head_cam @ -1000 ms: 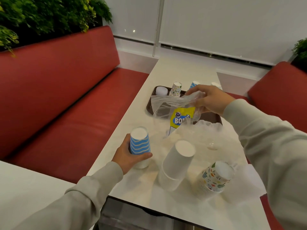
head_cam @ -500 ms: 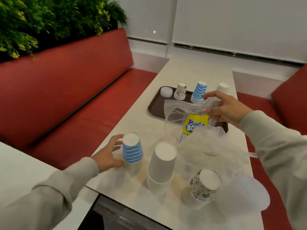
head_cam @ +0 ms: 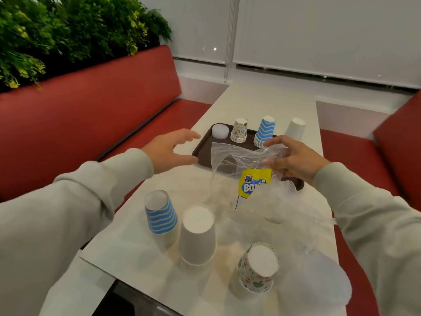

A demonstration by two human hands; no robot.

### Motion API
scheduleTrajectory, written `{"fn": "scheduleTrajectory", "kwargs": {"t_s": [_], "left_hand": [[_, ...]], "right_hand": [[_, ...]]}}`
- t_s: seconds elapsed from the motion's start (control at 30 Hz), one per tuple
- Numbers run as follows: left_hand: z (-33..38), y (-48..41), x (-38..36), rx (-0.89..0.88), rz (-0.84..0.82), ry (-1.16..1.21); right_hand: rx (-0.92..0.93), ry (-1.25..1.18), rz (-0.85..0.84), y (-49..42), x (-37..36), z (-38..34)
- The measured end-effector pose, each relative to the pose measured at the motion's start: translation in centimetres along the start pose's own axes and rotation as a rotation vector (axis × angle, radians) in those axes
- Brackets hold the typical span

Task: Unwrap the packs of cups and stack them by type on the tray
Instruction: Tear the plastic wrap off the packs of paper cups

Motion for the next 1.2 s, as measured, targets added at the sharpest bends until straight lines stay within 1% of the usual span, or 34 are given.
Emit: {"fn": "scheduleTrajectory", "kwargs": {"t_s": [0.07,0.17,0.23,0.3,0.37,0.4,0.47,0.57,0.63,0.7,0.77,0.9,0.97,1.03,1.2], "left_hand": [[4.1,-1.3,-1.2,-0.119,-0.013,-0.089],[9.9,-2.7,-4.8,-0.281,-0.110,-0.222],[12.1,-3.8,-8.1,-0.354,-0.147,-0.452],[12.9,-5.1,-11.3,-0.401,-0.139,-0.711],[13.6,-6.3,-13.4,-0.453,-0.139,-0.833],[13.9,-6.8,-13.9,-0.457,-0.162,-0.845],[13.9,-7.6,-14.4,-0.480,-0.228,-0.877],[13.8,-7.8,-16.3,-0.584,-0.326,-0.919],[12.2,-7.7,-18.7,-0.533,-0.463,-0.878],[9.9,-7.4,-21.0,-0.401,-0.629,-0.799],[8.0,-6.8,-22.7,-0.279,-0.747,-0.765],[5.2,-6.0,-24.7,-0.131,-0.909,-0.799],[4.5,-5.7,-25.7,-0.129,-0.961,-0.844],[4.1,-5.6,-26.4,-0.149,-0.991,-0.897],[3.8,-5.8,-26.8,-0.180,-0.964,-0.964]], "right_hand": [[-0.009,-0.002,0.002,0.1,0.2,0.3],[-0.024,-0.053,-0.012,0.2,0.6,1.1],[-0.037,-0.113,-0.019,0.5,1.1,1.8],[-0.041,-0.183,-0.016,0.7,1.9,2.5],[-0.049,-0.218,0.009,1.1,3.3,3.3],[-0.055,-0.192,0.024,1.3,4.1,3.8],[-0.069,-0.057,0.042,1.7,5.3,5.2],[-0.078,0.143,0.072,1.8,6.0,8.2],[-0.105,0.388,0.093,1.9,5.8,10.6],[-0.111,0.583,0.045,2.0,4.7,12.5],[-0.112,0.692,-0.046,2.0,3.4,14.3],[-0.125,0.798,-0.202,1.4,1.5,16.5],[-0.110,0.830,-0.254,1.2,0.7,17.1],[-0.086,0.873,-0.264,0.9,0.2,17.3],[-0.015,0.949,-0.304,-0.1,-1.0,17.4]]}}
Point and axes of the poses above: each hand's wrist, its own y-axis away from the middle knuckle, its own x-axis out of the back of the hand, z = x × y, the point moved 8 cm from there along -y, towards the middle knuckle, and after that the axes turned 4 degrees about y, right-handed, at the moved point
